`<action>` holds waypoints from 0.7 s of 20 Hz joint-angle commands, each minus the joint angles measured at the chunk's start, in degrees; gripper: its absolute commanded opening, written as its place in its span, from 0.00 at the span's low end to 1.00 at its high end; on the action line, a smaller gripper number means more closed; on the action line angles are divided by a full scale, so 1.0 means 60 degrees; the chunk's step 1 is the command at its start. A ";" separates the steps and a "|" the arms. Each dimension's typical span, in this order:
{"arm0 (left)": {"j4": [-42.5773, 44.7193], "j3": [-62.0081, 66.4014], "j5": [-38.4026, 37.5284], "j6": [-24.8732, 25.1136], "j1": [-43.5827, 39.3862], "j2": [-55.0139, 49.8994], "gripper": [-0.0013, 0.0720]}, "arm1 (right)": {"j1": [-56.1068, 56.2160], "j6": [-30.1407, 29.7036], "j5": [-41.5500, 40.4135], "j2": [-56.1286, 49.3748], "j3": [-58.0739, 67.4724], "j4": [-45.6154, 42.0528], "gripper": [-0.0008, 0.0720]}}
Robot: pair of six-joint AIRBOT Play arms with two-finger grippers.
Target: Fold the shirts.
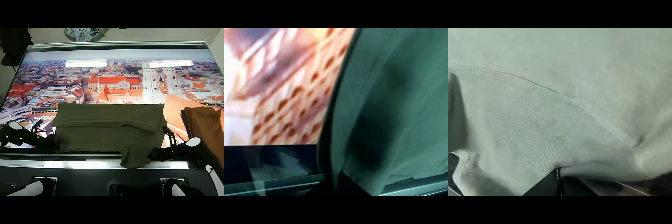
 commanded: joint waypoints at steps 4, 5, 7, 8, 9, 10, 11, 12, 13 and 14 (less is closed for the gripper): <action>-0.0852 0.1792 0.0503 0.0393 -0.0011 0.0718 0.04 | 0.0000 -0.0776 0.1133 0.0007 0.2178 -0.0361 0.07; -0.0845 0.2226 0.0510 0.0193 -0.0113 0.0703 0.04 | 0.0000 -0.0579 0.1082 -0.0015 0.2779 -0.0466 0.07; -0.0845 0.3129 0.0528 0.0044 -0.0361 0.0441 0.04 | 0.0000 -0.0339 0.1053 -0.0455 0.4233 -0.0430 0.07; -0.0849 0.3646 0.0528 -0.0029 -0.0514 0.0175 0.04 | 0.0000 -0.0277 0.1042 -0.0820 0.4929 -0.0382 0.07; -0.0849 0.4164 0.0535 -0.0138 -0.0656 -0.0146 0.04 | 0.0000 -0.0211 0.0969 -0.1260 0.5606 -0.0310 0.07; -0.0849 0.4765 0.0535 -0.0295 -0.0787 -0.0586 0.04 | 0.0000 -0.0197 0.0801 -0.1800 0.6291 -0.0189 0.07; -0.0856 0.5340 0.0535 -0.0477 -0.0896 -0.1038 0.04 | 0.0000 -0.0084 0.0554 -0.2375 0.6910 -0.0062 0.07; -0.0856 0.5960 0.0521 -0.0721 -0.0994 -0.1574 0.04 | 0.0000 -0.0051 0.0291 -0.2922 0.7420 0.0189 0.07; -0.0860 0.6521 0.0506 -0.0903 -0.1075 -0.2065 0.04 | 0.0000 -0.0044 0.0004 -0.3508 0.7898 0.0594 0.07; -0.0900 0.7042 0.0492 -0.0976 -0.1151 -0.2543 0.05 | 0.0015 -0.0044 -0.0262 -0.4018 0.8262 0.1027 0.07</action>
